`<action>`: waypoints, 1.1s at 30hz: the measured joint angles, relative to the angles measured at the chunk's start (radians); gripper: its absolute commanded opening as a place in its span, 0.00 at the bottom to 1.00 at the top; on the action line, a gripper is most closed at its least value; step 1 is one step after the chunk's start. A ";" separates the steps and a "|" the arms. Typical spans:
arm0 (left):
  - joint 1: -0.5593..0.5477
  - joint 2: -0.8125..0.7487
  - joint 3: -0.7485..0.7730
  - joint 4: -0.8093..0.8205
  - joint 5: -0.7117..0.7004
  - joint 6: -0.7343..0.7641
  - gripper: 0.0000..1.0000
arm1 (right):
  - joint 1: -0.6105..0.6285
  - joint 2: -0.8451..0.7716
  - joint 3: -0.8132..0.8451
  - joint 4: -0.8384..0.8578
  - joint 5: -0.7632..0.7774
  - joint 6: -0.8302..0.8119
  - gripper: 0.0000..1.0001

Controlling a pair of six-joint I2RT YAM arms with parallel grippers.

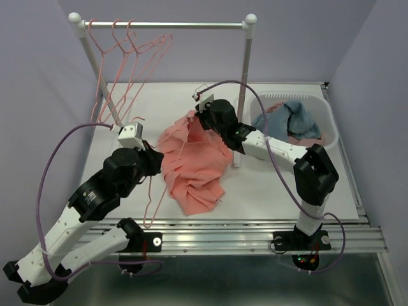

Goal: Remove the skirt from the hanger

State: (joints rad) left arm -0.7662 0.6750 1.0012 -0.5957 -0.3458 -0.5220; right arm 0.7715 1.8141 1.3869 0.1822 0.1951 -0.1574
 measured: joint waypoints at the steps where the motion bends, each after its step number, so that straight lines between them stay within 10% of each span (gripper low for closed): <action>1: 0.000 0.000 0.001 -0.014 0.004 0.000 0.00 | -0.009 0.013 0.021 -0.005 0.006 0.010 0.01; 14: 0.000 -0.021 0.007 -0.138 0.001 -0.021 0.00 | -0.094 0.107 0.091 -0.051 0.015 0.091 0.01; 25: 0.000 -0.035 -0.004 -0.111 -0.160 -0.082 0.00 | 0.041 -0.299 -0.081 -0.090 0.008 0.006 0.01; 33: 0.000 -0.060 -0.027 -0.083 -0.179 -0.100 0.00 | 0.028 -0.396 0.222 -0.184 0.317 -0.200 0.01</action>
State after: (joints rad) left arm -0.7666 0.6151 0.9737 -0.6788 -0.5243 -0.6216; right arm 0.7994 1.4181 1.6093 -0.0017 0.5117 -0.3573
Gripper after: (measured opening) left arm 0.114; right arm 0.039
